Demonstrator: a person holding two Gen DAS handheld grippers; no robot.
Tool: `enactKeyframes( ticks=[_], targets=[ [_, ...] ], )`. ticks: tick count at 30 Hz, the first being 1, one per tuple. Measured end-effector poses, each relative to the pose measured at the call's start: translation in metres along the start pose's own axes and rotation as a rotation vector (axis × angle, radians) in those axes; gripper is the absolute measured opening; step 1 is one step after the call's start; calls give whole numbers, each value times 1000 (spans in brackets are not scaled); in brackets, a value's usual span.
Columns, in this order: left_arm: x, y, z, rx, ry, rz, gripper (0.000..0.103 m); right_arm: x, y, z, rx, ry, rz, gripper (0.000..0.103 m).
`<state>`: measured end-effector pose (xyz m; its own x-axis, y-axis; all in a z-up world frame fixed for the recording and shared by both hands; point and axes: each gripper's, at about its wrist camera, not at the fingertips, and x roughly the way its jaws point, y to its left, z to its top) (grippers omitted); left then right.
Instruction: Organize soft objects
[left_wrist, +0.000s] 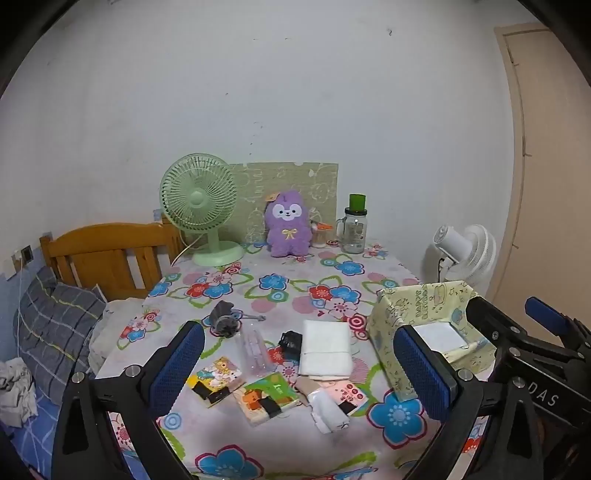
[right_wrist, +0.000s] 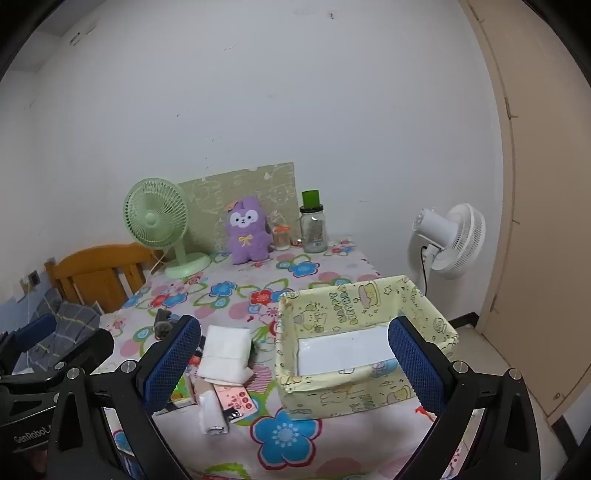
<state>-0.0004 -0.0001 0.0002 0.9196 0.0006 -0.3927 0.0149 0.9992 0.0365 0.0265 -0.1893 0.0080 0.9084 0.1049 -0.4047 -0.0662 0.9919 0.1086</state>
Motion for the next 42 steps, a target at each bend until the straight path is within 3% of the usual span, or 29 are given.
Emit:
enactKeyframes(
  ticks=[5,7,11,42],
  targets=[
    [1,-13,3,-1,5,29,103,-3,-5,-1,-3,-4,8,103],
    [6,-2,5,-56,23,7,103,0,-2,3,-24,14,-6,103],
    [14,6,6,-74,27,0,103,4,1,2,-40,17,-16,103],
    [33,17,6,-89,33,-11,103,22,12,8,-58,27,-47,103]
  ],
)
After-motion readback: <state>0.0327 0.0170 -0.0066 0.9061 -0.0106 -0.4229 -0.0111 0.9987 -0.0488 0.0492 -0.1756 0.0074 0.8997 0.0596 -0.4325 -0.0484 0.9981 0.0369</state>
